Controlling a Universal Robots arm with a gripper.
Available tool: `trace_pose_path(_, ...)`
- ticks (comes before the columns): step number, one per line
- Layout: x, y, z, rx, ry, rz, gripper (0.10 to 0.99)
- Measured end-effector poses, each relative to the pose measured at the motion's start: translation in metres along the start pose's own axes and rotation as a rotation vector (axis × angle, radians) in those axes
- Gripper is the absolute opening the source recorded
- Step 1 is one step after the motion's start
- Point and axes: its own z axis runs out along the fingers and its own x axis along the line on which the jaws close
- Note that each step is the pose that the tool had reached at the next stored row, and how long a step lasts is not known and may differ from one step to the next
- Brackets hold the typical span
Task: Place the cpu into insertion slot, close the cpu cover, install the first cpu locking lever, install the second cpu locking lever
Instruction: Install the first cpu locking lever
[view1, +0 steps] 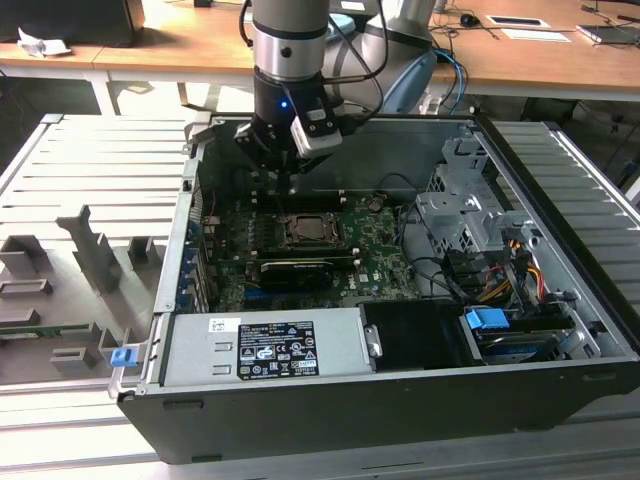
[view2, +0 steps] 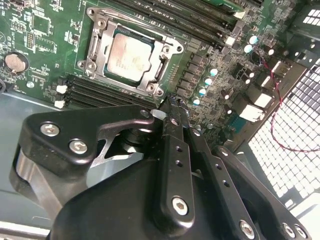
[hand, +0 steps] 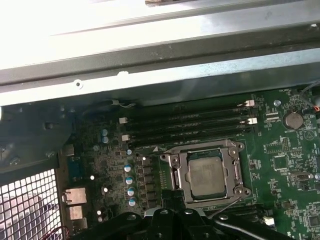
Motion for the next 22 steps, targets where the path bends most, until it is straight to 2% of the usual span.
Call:
trace_pose_path(5,0.0007,-0.0002,0.0007,0.0,-0.002,-0.002,0.106)
trace_pose_path(8,0.0007,-0.0002,0.0013,-0.001,-0.0121,-0.033,0.106)
trace_pose_path(9,0.0007,-0.0002,0.0015,-0.001,-0.0178,-0.055,0.106)
trace_pose_path(12,0.0008,-0.0002,0.0016,-0.001,-0.0169,-0.102,0.106)
trace_pose_path(18,0.007,-0.0011,0.0026,-0.001,-0.0203,-0.107,0.106)
trace_pose_path(22,0.0085,-0.0015,0.0068,-0.001,-0.0244,-0.129,0.106)
